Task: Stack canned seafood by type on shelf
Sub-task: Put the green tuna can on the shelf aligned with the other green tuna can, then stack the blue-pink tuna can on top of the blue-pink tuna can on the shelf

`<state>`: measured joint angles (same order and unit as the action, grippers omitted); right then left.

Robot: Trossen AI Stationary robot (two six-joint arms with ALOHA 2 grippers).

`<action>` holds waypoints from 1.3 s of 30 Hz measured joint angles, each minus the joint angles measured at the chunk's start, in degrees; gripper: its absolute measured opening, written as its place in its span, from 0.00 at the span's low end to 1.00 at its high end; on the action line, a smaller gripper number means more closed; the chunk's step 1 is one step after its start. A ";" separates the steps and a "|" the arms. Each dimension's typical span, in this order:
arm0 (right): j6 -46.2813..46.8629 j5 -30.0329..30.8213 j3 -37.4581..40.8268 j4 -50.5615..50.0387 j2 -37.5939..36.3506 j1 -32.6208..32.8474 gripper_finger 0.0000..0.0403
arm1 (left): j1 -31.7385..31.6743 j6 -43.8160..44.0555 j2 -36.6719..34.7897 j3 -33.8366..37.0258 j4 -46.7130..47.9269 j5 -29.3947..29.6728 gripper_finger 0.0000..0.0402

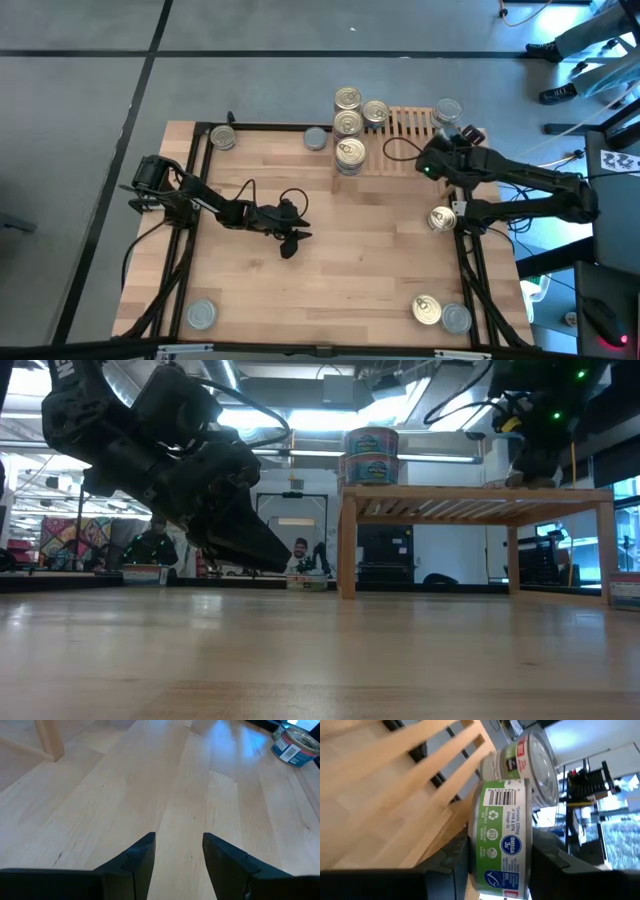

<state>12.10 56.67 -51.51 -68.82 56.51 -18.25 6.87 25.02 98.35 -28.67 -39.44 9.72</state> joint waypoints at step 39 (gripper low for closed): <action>3.00 -33.33 -8.01 1.23 -0.06 -5.33 0.77 | 1.86 1.88 0.00 0.00 -0.01 -0.57 0.40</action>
<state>15.10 23.34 -59.52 -67.59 56.45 -23.58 8.73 26.89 98.35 -28.67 -39.45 9.15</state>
